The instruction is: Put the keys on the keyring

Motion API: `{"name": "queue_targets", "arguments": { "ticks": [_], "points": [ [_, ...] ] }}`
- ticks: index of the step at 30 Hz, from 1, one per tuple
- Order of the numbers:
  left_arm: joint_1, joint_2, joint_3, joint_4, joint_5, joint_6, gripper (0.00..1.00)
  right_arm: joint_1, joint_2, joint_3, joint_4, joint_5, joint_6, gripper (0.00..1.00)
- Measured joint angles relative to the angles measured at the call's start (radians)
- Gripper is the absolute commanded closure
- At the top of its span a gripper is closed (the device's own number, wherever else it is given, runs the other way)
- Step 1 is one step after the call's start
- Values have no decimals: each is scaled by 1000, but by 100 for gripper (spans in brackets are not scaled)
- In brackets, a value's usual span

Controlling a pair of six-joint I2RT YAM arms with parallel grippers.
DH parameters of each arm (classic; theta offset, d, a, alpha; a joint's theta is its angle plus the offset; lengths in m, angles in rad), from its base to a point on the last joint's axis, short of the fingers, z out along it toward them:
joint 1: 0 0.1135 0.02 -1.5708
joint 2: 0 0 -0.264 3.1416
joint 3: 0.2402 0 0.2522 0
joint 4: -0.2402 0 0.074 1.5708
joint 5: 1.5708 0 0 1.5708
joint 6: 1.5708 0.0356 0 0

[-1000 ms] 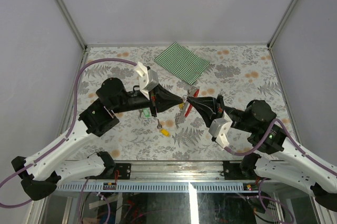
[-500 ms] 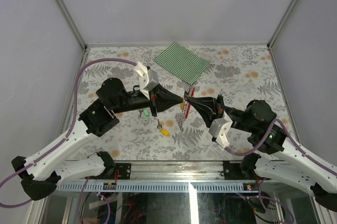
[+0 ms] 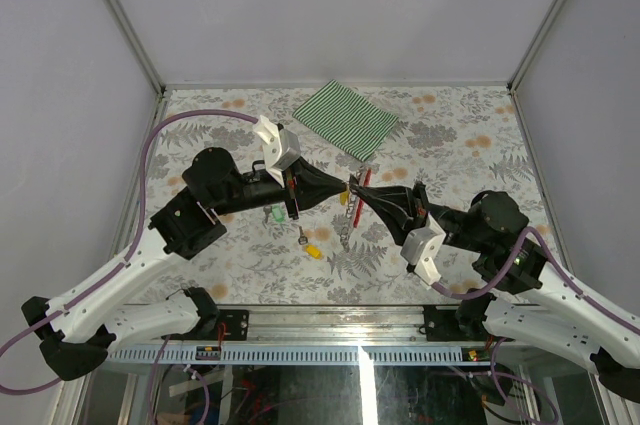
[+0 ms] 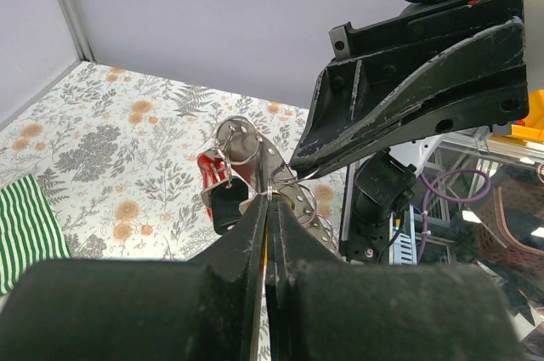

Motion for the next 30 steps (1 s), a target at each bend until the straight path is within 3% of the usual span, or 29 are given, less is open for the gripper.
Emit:
{"name": "queue_targets", "arguments": {
  "ticks": [30],
  "points": [
    [0,0,0,-2,-3,0,100,0,15,0,-8,45,-16,100]
  ]
}}
